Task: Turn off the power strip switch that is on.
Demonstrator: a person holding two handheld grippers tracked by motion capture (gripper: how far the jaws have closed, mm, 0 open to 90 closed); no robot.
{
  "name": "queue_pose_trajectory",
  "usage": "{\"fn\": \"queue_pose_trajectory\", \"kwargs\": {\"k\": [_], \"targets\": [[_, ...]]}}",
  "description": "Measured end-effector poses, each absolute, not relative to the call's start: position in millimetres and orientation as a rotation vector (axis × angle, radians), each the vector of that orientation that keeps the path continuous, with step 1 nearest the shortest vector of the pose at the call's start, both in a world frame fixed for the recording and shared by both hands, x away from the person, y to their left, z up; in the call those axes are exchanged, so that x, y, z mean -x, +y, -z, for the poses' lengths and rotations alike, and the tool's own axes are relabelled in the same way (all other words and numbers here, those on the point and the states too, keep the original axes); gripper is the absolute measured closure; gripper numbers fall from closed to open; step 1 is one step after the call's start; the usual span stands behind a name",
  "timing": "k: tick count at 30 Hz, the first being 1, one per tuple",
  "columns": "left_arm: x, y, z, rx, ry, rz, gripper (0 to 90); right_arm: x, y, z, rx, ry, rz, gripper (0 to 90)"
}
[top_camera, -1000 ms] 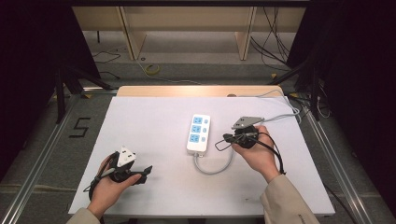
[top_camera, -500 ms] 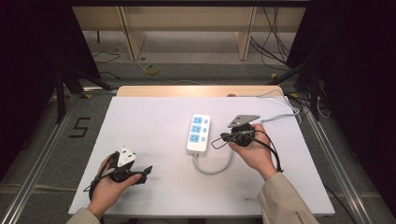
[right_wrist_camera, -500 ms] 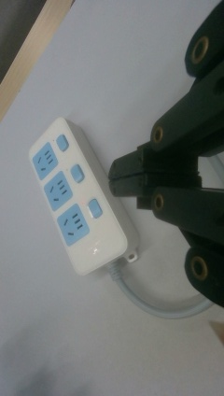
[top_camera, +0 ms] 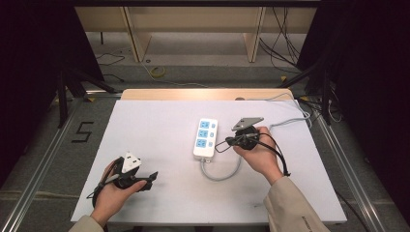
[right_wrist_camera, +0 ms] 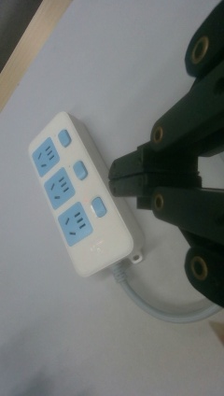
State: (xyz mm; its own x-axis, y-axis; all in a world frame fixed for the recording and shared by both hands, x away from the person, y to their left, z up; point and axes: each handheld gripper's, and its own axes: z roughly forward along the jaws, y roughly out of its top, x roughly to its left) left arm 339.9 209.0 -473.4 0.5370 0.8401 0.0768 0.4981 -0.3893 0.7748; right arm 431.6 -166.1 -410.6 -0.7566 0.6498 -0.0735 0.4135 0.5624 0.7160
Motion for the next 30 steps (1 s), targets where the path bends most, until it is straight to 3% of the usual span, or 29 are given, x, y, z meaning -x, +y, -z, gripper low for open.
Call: {"fn": "queue_pose_trajectory", "kwargs": {"k": [30], "targets": [[-340, 209, 473, -2.064, 1.077, -0.613, 19.0, -448, -141, 410, -0.842, 2.522, -0.956, 90.0]]}}
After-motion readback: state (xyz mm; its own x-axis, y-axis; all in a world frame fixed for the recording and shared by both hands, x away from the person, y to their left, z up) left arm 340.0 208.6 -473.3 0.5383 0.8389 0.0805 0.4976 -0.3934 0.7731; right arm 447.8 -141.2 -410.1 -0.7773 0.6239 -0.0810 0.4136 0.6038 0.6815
